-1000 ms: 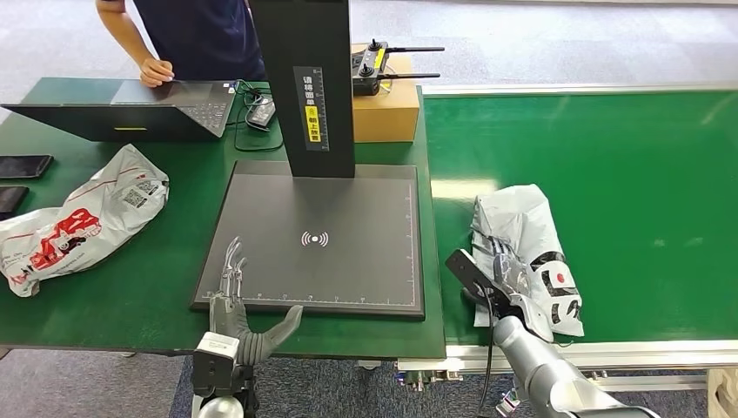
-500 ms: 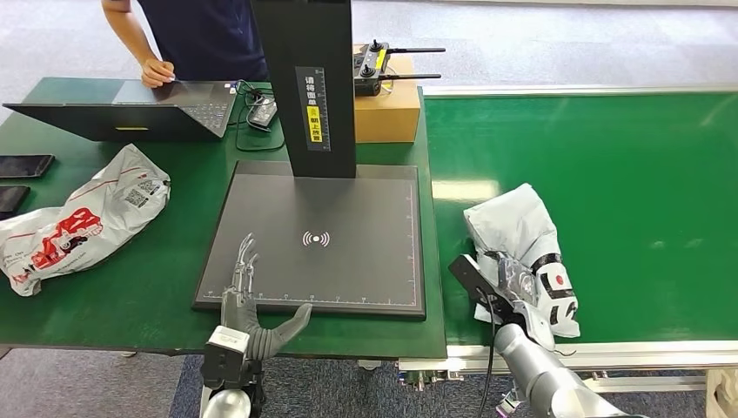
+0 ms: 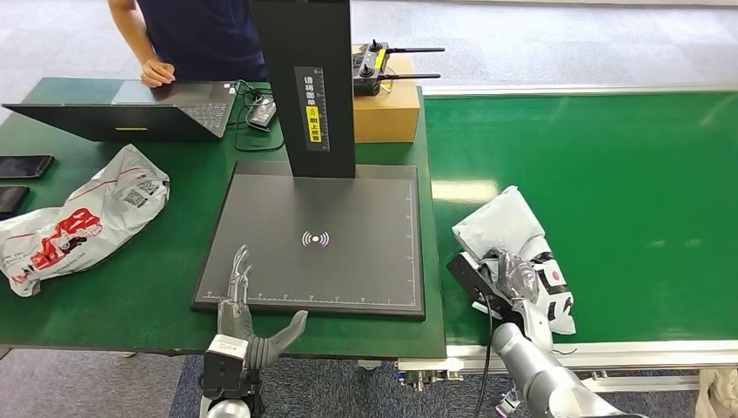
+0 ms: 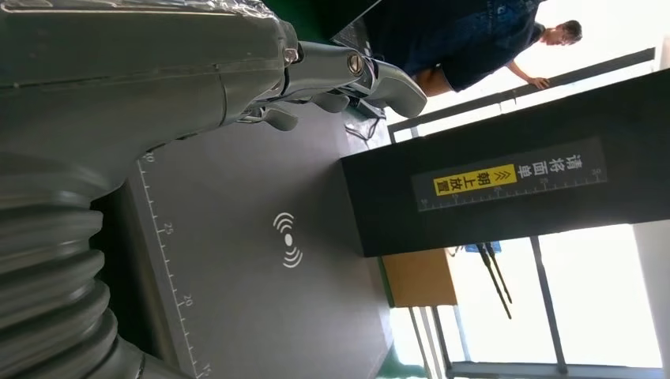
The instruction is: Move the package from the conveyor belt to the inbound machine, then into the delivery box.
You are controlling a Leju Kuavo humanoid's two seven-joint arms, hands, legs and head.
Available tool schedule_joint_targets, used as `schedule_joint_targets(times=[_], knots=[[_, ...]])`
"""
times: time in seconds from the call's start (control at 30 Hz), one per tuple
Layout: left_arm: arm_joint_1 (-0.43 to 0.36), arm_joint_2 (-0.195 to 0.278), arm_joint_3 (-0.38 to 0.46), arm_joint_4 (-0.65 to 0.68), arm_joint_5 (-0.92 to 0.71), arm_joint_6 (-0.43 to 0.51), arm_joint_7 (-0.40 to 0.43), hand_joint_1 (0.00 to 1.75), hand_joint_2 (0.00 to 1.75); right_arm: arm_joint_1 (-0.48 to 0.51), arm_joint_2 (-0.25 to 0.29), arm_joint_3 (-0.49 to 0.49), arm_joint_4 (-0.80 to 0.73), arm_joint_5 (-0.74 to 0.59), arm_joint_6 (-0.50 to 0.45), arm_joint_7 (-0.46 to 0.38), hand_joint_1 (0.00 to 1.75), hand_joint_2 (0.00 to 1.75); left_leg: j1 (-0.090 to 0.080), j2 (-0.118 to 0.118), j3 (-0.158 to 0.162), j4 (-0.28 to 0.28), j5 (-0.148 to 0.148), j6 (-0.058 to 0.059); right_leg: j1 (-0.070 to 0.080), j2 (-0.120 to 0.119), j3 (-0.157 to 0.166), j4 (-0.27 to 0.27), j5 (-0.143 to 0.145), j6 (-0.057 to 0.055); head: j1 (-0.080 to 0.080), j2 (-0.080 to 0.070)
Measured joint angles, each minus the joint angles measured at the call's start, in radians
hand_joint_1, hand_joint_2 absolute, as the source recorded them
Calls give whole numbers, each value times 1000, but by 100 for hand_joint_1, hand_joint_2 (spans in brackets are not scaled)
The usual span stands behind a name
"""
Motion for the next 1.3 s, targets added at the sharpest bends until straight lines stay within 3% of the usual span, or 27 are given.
schedule_joint_targets(times=[0.13,0.33,0.6,0.83,1.0,1.3], knots=[[10,3,-10,-4,1,10,7,0,175,28,10,2,-58,48,-66,-22,175,175,0,0,-1,0,0,0,0,0,-1,0,0,0,0,0],[15,6,-18,-10,2,6,13,0,175,124,37,-39,-292,157,-72,-85,175,175,0,0,-2,0,0,0,0,0,-2,0,0,0,0,0],[16,6,-16,-11,-3,-9,14,0,175,263,73,-59,-646,194,-72,-140,175,175,0,0,-3,0,0,0,0,0,-3,0,0,0,0,0],[16,4,-14,-11,-10,-15,9,0,175,304,94,-43,-847,223,-72,-156,175,175,0,0,-3,0,0,0,0,0,-3,0,0,0,0,0],[13,3,-13,-11,-19,-15,8,0,175,289,117,1,-897,263,-72,-146,175,175,0,0,-3,-1,0,0,0,0,-3,1,0,0,0,0],[-6,-6,-11,-7,-23,-16,5,0,175,164,149,197,-824,318,-72,-11,175,175,0,0,-3,-1,0,0,0,0,-3,1,0,0,0,0]])
